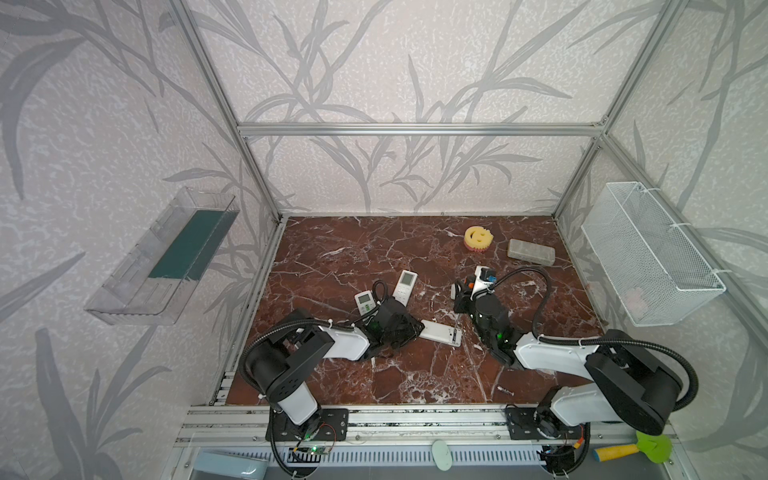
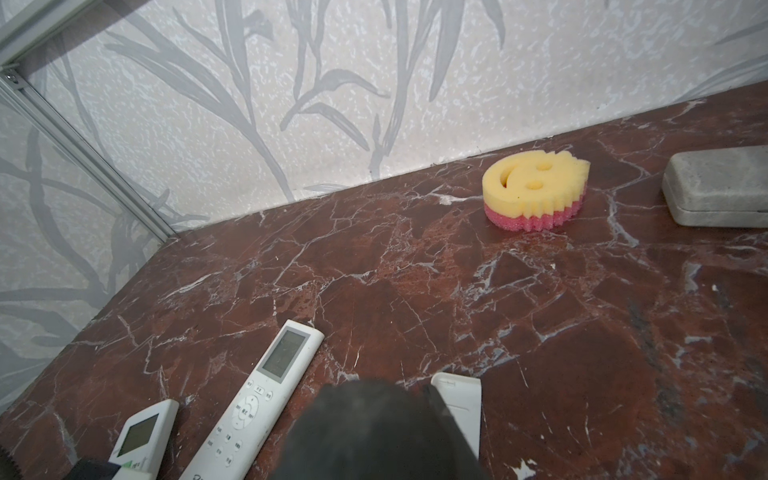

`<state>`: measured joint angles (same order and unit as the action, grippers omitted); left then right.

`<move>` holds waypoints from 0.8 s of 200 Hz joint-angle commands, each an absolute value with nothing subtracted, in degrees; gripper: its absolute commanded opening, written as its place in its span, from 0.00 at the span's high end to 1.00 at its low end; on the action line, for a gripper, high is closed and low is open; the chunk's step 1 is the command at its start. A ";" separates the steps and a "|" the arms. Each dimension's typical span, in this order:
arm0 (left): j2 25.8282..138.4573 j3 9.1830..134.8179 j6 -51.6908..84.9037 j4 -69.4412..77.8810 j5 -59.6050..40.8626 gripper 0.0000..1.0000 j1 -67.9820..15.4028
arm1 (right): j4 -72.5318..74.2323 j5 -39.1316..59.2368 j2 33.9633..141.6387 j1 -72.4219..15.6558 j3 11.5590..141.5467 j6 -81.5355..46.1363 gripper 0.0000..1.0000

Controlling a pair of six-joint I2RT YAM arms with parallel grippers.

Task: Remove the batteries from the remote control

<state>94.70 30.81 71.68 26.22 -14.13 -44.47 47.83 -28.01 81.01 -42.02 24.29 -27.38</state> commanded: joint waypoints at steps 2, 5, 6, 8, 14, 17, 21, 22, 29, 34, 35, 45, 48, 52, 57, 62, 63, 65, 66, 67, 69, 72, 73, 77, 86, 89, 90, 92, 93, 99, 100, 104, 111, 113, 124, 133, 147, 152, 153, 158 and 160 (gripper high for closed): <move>97.44 28.04 71.44 13.18 -13.71 0.68 -44.63 | 50.43 -28.43 81.65 -42.62 24.75 -26.89 1.00; 97.43 28.09 71.45 13.21 -13.71 0.68 -44.60 | 50.41 -28.47 81.69 -42.63 24.70 -26.89 1.00; 97.45 28.11 71.45 13.19 -13.71 0.68 -44.63 | 50.39 -28.47 81.67 -42.63 24.66 -26.89 1.00; 97.47 28.10 71.45 13.25 -13.71 0.68 -44.64 | 50.30 -28.48 81.66 -42.67 24.62 -26.83 1.00; 97.47 28.04 71.46 13.23 -13.72 0.68 -44.59 | 50.02 -28.71 81.65 -42.84 24.46 -26.77 1.00; 97.42 28.04 71.50 13.19 -13.71 0.68 -44.62 | 49.95 -28.78 81.58 -42.88 24.44 -26.71 1.00; 97.42 28.04 71.49 13.23 -13.71 0.68 -44.58 | 49.76 -28.87 81.56 -43.01 24.28 -26.52 1.00; 97.44 28.08 71.52 13.21 -13.71 0.68 -44.61 | 49.75 -28.89 81.56 -43.08 24.27 -26.49 1.00; 97.48 28.06 71.54 13.18 -13.73 0.68 -44.63 | 49.66 -28.96 81.56 -43.24 24.05 -26.13 1.00; 97.55 28.05 71.54 13.23 -13.71 0.68 -44.63 | 49.66 -29.00 81.56 -43.40 23.85 -25.92 1.00; 97.51 28.04 71.54 13.21 -13.71 0.68 -44.64 | 49.66 -29.00 81.56 -43.45 23.83 -25.84 1.00; 97.58 28.04 71.54 13.21 -13.79 0.68 -44.57 | 49.57 -28.94 81.56 -43.74 23.35 -25.14 1.00; 97.56 28.04 71.54 13.19 -13.75 0.68 -44.55 | 49.49 -28.92 81.56 -43.88 23.18 -24.87 1.00; 97.59 28.04 71.54 13.26 -13.71 0.68 -44.48 | 49.41 -28.92 81.56 -44.08 22.97 -24.31 1.00; 97.59 27.99 71.54 13.19 -13.71 0.68 -44.47 | 49.31 -28.96 81.56 -44.47 22.75 -23.47 1.00; 97.58 27.97 71.61 13.19 -13.71 0.68 -44.48 | 49.16 -29.05 81.56 -44.96 22.49 -22.44 1.00; 97.57 27.91 71.62 13.19 -13.71 0.68 -44.48 | 49.14 -29.07 81.61 -45.07 22.45 -22.21 1.00; 97.52 27.87 71.63 13.18 -13.71 0.68 -44.50 | 49.09 -29.09 81.64 -45.26 22.36 -21.81 1.00; 97.54 27.87 71.63 13.18 -13.71 0.68 -44.48 | 49.07 -29.09 81.64 -45.35 22.30 -21.58 1.00; 97.55 27.86 71.63 13.18 -13.71 0.68 -44.52 | 49.07 -29.09 81.64 -45.35 22.30 -21.58 1.00; 97.56 27.86 71.63 13.21 -13.75 0.68 -44.49 | 49.00 -29.16 81.69 -45.50 22.21 -21.13 1.00; 97.50 27.85 71.63 13.19 -13.79 0.68 -44.47 | 49.01 -29.18 81.78 -45.87 21.97 -20.57 1.00; 97.53 27.86 71.63 13.18 -13.75 0.68 -44.52 | 49.02 -29.18 81.80 -45.96 21.88 -20.35 1.00; 97.48 27.72 71.63 13.16 -13.64 0.68 -44.48 | 49.44 -29.10 81.85 -46.44 21.40 -19.44 1.00; 97.45 27.60 71.63 13.23 -13.62 0.68 -44.46 | 50.81 -28.99 82.28 -47.20 20.21 -17.76 1.00; 97.47 27.59 71.63 13.19 -13.62 0.68 -44.45 | 51.38 -29.00 82.41 -47.46 19.72 -17.35 1.00; 97.43 27.59 71.63 13.19 -13.62 0.68 -44.42 | 51.66 -29.00 82.47 -47.55 19.53 -17.20 1.00; 97.46 27.60 71.63 13.18 -13.62 0.68 -44.39 | 52.09 -29.00 82.56 -47.66 19.19 -17.00 1.00; 97.42 27.55 71.63 13.18 -13.62 0.68 -44.43 | 52.37 -29.00 82.59 -47.69 19.00 -16.94 1.00; 97.47 27.55 71.63 13.18 -13.62 0.68 -44.39 | 53.85 -28.83 82.98 -47.87 17.89 -16.67 1.00; 97.47 27.53 71.63 13.18 -13.62 0.68 -44.34 | 54.13 -28.83 83.06 -47.88 17.65 -16.64 1.00; 97.39 27.47 71.63 13.20 -13.62 0.68 -44.30 | 55.34 -28.76 83.41 -47.98 16.86 -16.53 1.00; 97.39 27.43 71.61 13.26 -13.62 0.68 -44.38 | 57.69 -28.53 84.08 -47.99 15.55 -16.21 1.00; 97.39 27.43 71.63 13.27 -13.62 0.68 -44.34 | 58.30 -28.42 84.32 -47.97 15.25 -16.12 1.00; 97.47 27.42 71.63 13.27 -13.62 0.68 -44.36 | 61.60 -28.14 85.59 -48.23 13.73 -15.21 1.00; 97.46 27.47 71.63 13.27 -13.62 0.68 -44.31 | 63.67 -27.92 86.79 -48.54 13.20 -14.18 1.00; 97.36 27.53 71.63 13.10 -13.62 0.68 -44.33 | 66.31 -27.30 88.77 -49.02 12.84 -12.72 1.00; 97.32 27.43 71.61 13.10 -13.56 0.68 -44.35 | 67.41 -27.13 89.57 -49.12 12.76 -12.45 1.00; 97.31 27.47 71.62 13.10 -13.55 0.68 -44.32 | 67.67 -27.05 89.74 -49.12 12.71 -12.42 1.00; 97.21 27.50 71.63 13.01 -13.47 0.68 -44.30 | 69.01 -26.76 90.52 -49.08 12.51 -12.29 1.00; 97.21 27.44 71.63 12.94 -13.52 0.68 -44.30 | 69.59 -26.62 90.81 -49.12 12.49 -12.24 1.00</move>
